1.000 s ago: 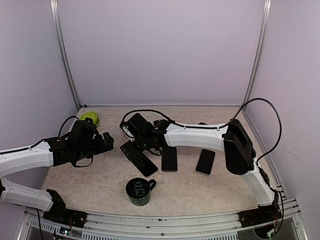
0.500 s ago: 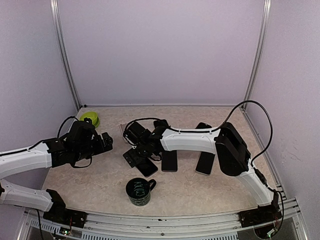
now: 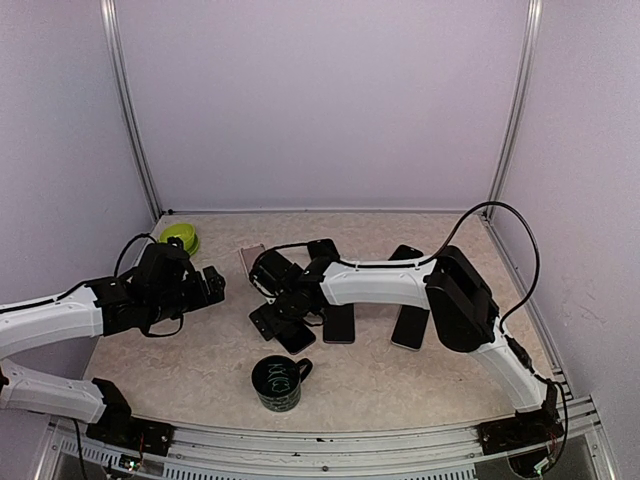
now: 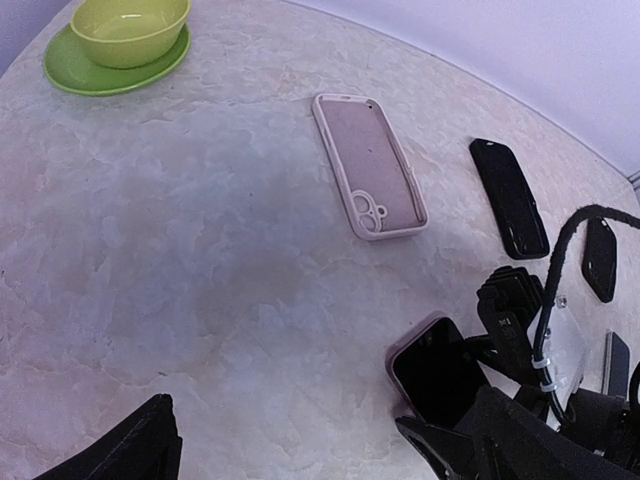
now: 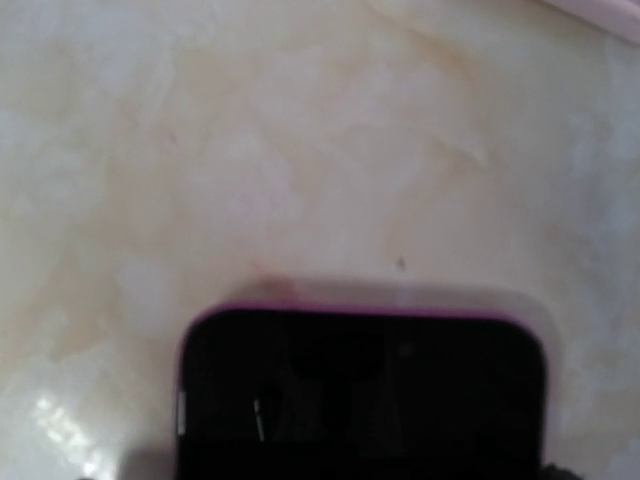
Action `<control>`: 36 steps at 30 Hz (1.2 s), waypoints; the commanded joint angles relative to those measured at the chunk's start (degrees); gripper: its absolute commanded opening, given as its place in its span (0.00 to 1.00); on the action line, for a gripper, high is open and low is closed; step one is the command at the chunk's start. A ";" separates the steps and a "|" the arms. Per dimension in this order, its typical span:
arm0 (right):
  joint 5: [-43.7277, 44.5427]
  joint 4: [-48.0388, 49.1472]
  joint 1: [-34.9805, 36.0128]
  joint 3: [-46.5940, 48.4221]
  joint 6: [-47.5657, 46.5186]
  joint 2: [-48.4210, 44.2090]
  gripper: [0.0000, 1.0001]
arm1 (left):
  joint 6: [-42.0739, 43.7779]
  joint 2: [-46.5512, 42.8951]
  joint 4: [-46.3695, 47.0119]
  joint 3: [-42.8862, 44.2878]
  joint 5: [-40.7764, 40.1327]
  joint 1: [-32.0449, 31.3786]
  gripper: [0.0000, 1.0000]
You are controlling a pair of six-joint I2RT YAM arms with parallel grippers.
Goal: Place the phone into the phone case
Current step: Pick up the phone at the center of the board.
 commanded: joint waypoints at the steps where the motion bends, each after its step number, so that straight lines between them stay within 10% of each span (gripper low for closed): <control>1: 0.03 -0.85 -0.37 -0.78 0.88 1.77 0.93 | -0.17 -0.54 0.33 -0.76 -0.42 0.42 0.99; 12: -0.82 -2.12 -0.52 -1.27 1.79 2.93 0.78 | -0.33 -0.32 0.41 -0.76 -0.48 0.42 0.99; 17: -0.81 -2.36 -0.46 -1.45 1.11 3.24 0.49 | -0.42 -0.20 0.35 -0.76 -0.66 0.42 0.99; 36: -0.63 13.82 -0.38 -12.09 -11.10 -8.91 0.41 | -0.19 2.64 1.51 -0.30 2.08 0.42 0.99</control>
